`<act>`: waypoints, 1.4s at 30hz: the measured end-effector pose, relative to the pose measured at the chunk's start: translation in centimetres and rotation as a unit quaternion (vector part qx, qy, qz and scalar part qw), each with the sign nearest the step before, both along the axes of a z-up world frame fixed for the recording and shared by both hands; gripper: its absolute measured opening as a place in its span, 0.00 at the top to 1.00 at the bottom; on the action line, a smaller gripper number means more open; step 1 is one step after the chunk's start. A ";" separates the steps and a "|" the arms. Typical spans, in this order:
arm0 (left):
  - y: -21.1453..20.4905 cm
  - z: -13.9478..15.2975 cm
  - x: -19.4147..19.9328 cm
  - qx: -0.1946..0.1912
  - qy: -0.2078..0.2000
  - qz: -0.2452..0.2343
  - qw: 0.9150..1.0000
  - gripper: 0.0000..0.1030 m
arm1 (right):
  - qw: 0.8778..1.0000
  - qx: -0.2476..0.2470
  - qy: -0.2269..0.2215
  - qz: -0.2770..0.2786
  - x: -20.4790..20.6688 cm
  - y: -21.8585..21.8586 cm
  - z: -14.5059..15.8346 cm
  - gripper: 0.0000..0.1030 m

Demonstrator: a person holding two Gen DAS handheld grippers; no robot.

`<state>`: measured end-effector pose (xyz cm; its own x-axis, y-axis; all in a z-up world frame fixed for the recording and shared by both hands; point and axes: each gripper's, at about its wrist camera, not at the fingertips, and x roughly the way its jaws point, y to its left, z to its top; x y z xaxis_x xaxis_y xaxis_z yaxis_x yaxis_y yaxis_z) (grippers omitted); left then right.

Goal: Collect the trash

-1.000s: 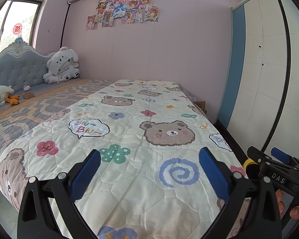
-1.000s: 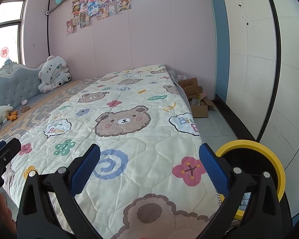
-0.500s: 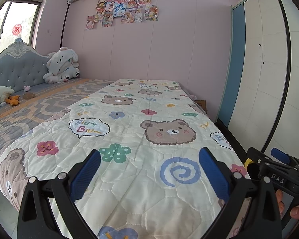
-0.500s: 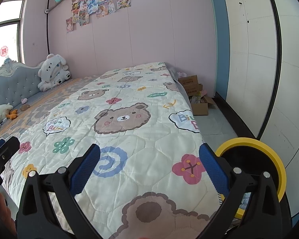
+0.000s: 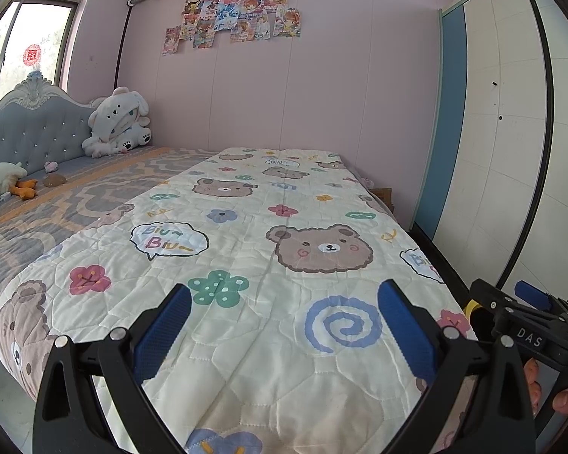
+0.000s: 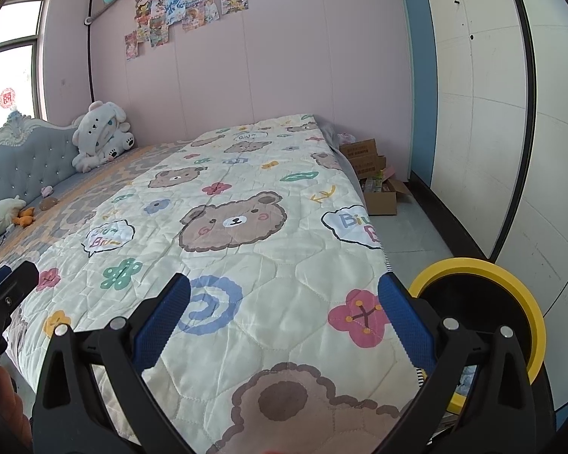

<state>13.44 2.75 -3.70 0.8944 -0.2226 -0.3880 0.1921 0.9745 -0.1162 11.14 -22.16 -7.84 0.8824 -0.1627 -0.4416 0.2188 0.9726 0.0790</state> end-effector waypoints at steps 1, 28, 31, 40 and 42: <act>0.1 0.0 -0.1 0.000 0.000 0.000 1.000 0.08 | 1.000 0.001 0.000 0.001 0.0 0.0 0.0 0.08; 0.2 -0.4 0.1 0.000 0.004 0.000 1.000 0.08 | 1.000 0.007 0.017 -0.005 0.5 -0.6 -0.5 0.08; 0.2 -0.5 0.0 0.003 0.004 0.001 1.000 0.08 | 1.000 0.007 0.018 -0.005 0.7 -0.7 -0.5 0.08; 0.2 -0.5 0.2 -0.006 0.007 -0.002 1.000 0.08 | 1.000 0.008 0.020 -0.005 0.8 -0.6 -0.7 0.08; 0.3 -0.5 0.1 -0.004 0.006 -0.003 1.000 0.08 | 1.000 0.008 0.020 -0.005 0.8 -0.6 -0.7 0.08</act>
